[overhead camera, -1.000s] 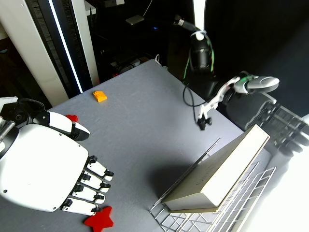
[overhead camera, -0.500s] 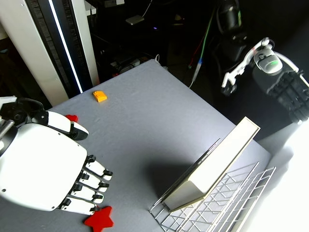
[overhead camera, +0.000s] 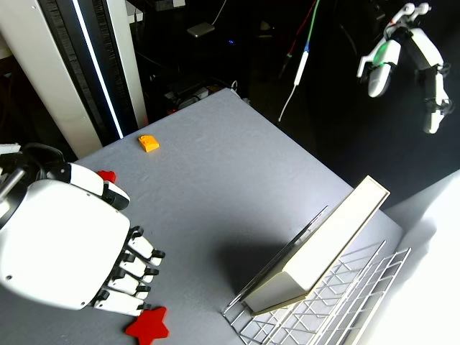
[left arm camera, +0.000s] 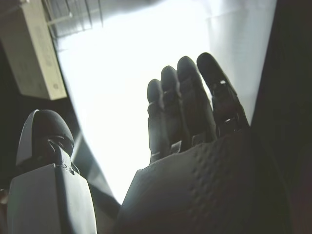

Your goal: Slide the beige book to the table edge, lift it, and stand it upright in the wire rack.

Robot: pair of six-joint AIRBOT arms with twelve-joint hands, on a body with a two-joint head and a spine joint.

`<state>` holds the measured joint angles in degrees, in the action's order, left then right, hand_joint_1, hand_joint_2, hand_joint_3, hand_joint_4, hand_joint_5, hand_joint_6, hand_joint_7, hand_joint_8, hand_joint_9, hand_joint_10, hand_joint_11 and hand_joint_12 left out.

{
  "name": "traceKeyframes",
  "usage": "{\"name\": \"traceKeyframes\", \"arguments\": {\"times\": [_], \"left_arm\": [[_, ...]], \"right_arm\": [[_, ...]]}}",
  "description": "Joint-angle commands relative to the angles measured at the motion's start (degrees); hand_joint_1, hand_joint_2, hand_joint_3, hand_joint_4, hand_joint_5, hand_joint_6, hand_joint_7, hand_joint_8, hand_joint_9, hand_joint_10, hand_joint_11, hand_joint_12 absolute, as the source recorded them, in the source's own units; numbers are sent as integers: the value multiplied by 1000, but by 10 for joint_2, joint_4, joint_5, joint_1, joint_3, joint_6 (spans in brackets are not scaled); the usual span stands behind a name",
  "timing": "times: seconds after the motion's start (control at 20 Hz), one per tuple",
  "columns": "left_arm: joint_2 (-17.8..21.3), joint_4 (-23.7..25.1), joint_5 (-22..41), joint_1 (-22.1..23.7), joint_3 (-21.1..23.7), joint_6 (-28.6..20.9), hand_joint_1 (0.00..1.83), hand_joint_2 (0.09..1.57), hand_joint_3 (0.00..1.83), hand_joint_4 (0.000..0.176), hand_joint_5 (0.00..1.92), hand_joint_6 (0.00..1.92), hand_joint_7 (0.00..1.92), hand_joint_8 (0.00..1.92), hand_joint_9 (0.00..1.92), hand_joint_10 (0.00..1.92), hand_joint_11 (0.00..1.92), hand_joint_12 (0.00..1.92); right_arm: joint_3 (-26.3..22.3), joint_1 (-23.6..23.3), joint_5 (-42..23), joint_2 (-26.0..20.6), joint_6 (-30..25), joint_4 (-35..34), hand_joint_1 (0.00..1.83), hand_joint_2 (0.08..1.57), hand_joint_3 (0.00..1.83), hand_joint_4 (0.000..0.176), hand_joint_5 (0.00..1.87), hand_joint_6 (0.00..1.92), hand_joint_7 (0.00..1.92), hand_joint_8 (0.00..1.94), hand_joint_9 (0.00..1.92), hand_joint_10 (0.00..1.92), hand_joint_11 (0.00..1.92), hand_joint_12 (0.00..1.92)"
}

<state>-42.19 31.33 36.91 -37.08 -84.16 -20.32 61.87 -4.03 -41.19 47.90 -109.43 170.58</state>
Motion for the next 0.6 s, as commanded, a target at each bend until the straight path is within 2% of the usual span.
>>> {"name": "traceKeyframes", "arguments": {"times": [0.0, 0.05, 0.15, 0.2, 0.25, 0.3, 0.35, 0.4, 0.45, 0.5, 0.55], "left_arm": [[12, -6, 48, 1, 1, -11, 616, 1070, 7, 0, 551, 16, 509, 11, 489, 15, 65, 958], [23, 19, 49, -1, 11, -19, 610, 1074, 8, 0, 557, 16, 515, 11, 494, 15, 72, 960], [40, 39, 53, -1, 24, -20, 610, 1074, 8, 0, 557, 16, 515, 11, 494, 15, 72, 960], [50, 50, 61, -1, 29, -19, 592, 1094, 4, 0, 628, 20, 565, 8, 539, 16, 114, 947], [58, 61, 68, -1, 34, -14, 700, 1098, 1, 0, 781, 37, 748, 30, 694, 55, 192, 1017], [67, 73, 76, -4, 40, -9, 731, 1105, 3, 0, 856, 29, 836, 25, 774, 58, 229, 1051], [77, 82, 80, -8, 49, 2, 734, 1127, 0, 0, 915, 39, 887, 30, 830, 72, 277, 1113], [89, 83, 79, -12, 61, 13, 756, 1135, 2, 0, 967, 59, 917, 40, 857, 84, 319, 1140], [99, 84, 76, -15, 71, 21, 984, 1180, 0, 0, 888, 938, 1001, 65, 926, 159, 428, 1252], [110, 86, 71, -16, 85, 32, 1012, 1174, 0, 18, 879, 1113, 1063, 103, 889, 437, 473, 1326], [116, 88, 67, -17, 92, 37, 1006, 1188, 0, 29, 845, 1205, 1090, 224, 843, 788, 528, 1409]], "right_arm": [[0, -8, 37, -5, -1, 20, 211, 1248, 1, 0, 566, 14, 602, 12, 600, 29, 199, 1040], [-1, -8, 37, -6, -1, 20, 214, 1248, 0, 0, 575, 12, 615, 10, 615, 28, 212, 1040], [-3, -9, 38, -6, 3, 20, 214, 1248, 0, 0, 575, 12, 615, 10, 615, 28, 212, 1040], [-4, -10, 38, -6, 6, 20, 221, 1248, 0, 0, 619, 10, 667, 9, 673, 28, 276, 1046], [-4, -10, 38, -6, 9, 20, 227, 1274, 1, 0, 742, 26, 838, 36, 873, 104, 450, 1163], [-5, -10, 38, -6, 12, 20, 234, 1283, 1, 0, 811, 25, 927, 37, 967, 152, 534, 1258], [-5, -10, 38, -7, 15, 20, 268, 1283, 0, 0, 877, 4, 1029, 13, 921, 534, 587, 1450], [-5, -10, 38, -7, 17, 20, 266, 1282, 1, 0, 916, 9, 1066, 18, 842, 811, 602, 1527], [-6, -10, 38, -7, 18, 20, 313, 1265, 0, 0, 1004, 34, 1116, 38, 766, 1078, 597, 1637], [-6, -10, 38, -7, 18, 20, 340, 1263, 0, 0, 1039, 46, 1129, 59, 693, 1280, 592, 1728], [-6, -10, 37, -8, 18, 20, 341, 1276, 0, 0, 959, 445, 921, 702, 656, 1506, 644, 1798]]}}
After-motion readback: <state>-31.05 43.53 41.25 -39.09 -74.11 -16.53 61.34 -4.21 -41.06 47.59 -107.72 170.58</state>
